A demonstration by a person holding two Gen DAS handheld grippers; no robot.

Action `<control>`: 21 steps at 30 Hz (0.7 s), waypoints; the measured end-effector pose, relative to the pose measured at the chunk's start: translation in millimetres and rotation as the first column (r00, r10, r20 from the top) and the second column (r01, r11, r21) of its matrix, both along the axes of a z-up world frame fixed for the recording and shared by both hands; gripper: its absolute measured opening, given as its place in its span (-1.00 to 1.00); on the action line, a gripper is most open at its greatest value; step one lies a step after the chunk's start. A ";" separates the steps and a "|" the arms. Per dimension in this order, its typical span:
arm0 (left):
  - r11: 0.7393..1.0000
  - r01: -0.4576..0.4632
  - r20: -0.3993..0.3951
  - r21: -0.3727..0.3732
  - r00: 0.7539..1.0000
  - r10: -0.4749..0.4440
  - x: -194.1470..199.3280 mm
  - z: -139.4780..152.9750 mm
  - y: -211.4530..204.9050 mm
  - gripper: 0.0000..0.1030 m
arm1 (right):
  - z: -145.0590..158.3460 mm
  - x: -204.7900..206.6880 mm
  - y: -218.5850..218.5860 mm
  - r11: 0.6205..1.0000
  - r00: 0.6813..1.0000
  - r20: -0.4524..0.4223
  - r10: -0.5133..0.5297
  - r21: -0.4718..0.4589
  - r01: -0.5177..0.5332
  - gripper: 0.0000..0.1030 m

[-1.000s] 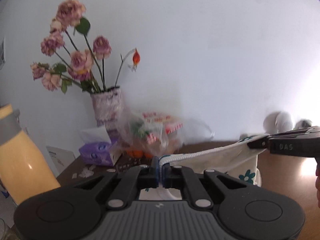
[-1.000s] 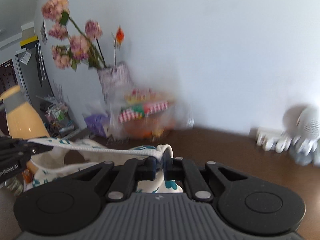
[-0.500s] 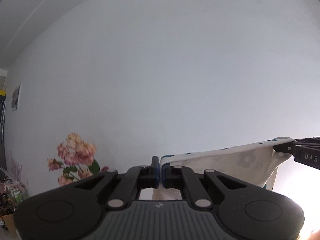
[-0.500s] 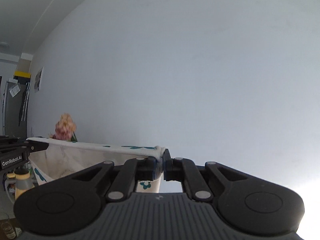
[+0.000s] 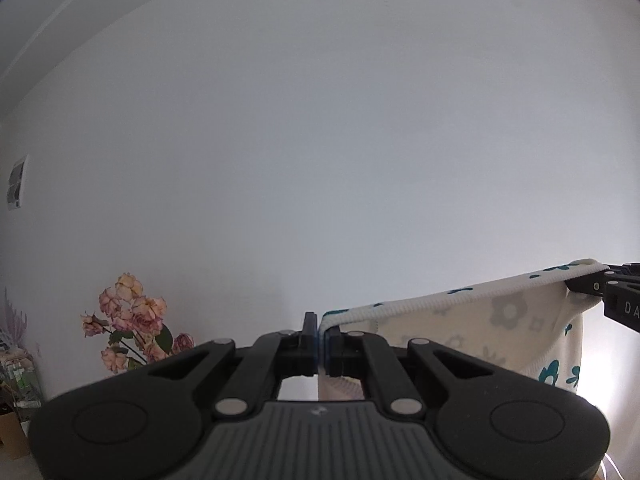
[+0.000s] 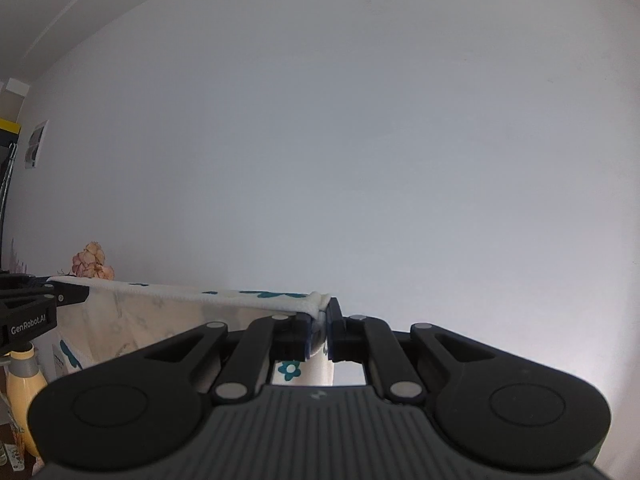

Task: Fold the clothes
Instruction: 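Lift the dress high with both tools and lay it flat on the table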

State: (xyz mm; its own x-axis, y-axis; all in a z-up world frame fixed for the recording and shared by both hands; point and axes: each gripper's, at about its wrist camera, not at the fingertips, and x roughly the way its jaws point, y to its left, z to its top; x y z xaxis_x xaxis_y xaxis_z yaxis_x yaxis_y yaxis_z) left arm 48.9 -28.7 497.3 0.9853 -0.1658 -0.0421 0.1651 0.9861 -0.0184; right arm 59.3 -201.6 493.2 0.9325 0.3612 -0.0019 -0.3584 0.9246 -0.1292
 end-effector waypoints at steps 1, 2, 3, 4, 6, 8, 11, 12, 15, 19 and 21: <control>1.000 0.006 -0.008 0.006 1.000 -0.006 0.9 1.3 -2.4 -0.96 | 0.0 3.6 -0.9 1.000 1.000 -0.009 -0.007 -0.004 0.007 -0.89; 1.000 0.010 -0.016 0.012 1.000 -0.010 2.4 2.3 -5.0 -0.96 | 0.0 7.2 -1.8 1.000 1.000 -0.019 -0.014 -0.008 0.014 -0.89; 1.000 0.011 -0.023 0.018 1.000 -0.010 6.3 1.9 -8.6 -0.96 | -0.8 13.4 -2.0 1.000 0.999 -0.029 -0.021 -0.011 0.020 -0.89; 1.000 0.008 -0.031 0.026 1.000 -0.007 12.0 1.1 -12.5 -0.96 | -2.6 23.1 -1.4 1.000 0.999 -0.042 -0.026 -0.012 0.026 -0.89; 0.999 0.000 -0.050 0.036 0.999 0.002 28.2 -2.4 -20.4 -0.96 | -7.4 44.5 1.2 0.999 0.997 -0.068 -0.038 -0.015 0.037 -0.89; 0.999 -0.011 -0.076 0.042 0.997 0.014 52.4 -10.9 -29.0 -0.96 | -16.3 73.8 8.3 0.998 0.994 -0.097 -0.054 -0.029 0.051 -0.89; 0.994 -0.045 -0.113 0.100 0.992 0.056 98.9 -35.5 -47.9 -0.96 | -44.9 122.5 32.4 0.995 0.987 -0.133 -0.086 -0.065 0.078 -0.89; 0.988 -0.064 -0.128 0.140 0.988 0.082 118.5 -48.3 -57.9 -0.96 | -54.3 141.8 40.0 0.993 0.985 -0.142 -0.099 -0.078 0.088 -0.89; 0.989 -0.073 -0.187 0.132 0.978 0.097 163.1 -70.9 -69.6 -0.97 | -75.8 196.7 59.3 0.991 0.976 -0.183 -0.114 -0.087 0.100 -0.89; 0.996 -0.075 -0.106 0.043 0.991 0.079 167.3 -69.8 -63.4 -0.97 | -58.1 242.9 70.8 0.993 0.984 -0.128 -0.121 -0.021 0.119 -0.89; 0.998 -0.056 -0.006 0.016 0.998 0.056 154.1 -53.0 -61.9 -0.97 | -32.4 244.6 69.0 0.992 0.992 -0.037 -0.124 0.006 0.124 -0.89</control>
State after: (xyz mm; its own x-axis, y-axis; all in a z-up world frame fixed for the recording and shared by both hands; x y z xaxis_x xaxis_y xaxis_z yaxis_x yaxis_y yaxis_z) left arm 203.1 -90.6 444.4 0.9928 -0.1092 -0.0502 0.1091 0.9940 -0.0033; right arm 303.9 -132.6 460.7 0.9694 0.2431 -0.0345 -0.2454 0.9632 -0.1098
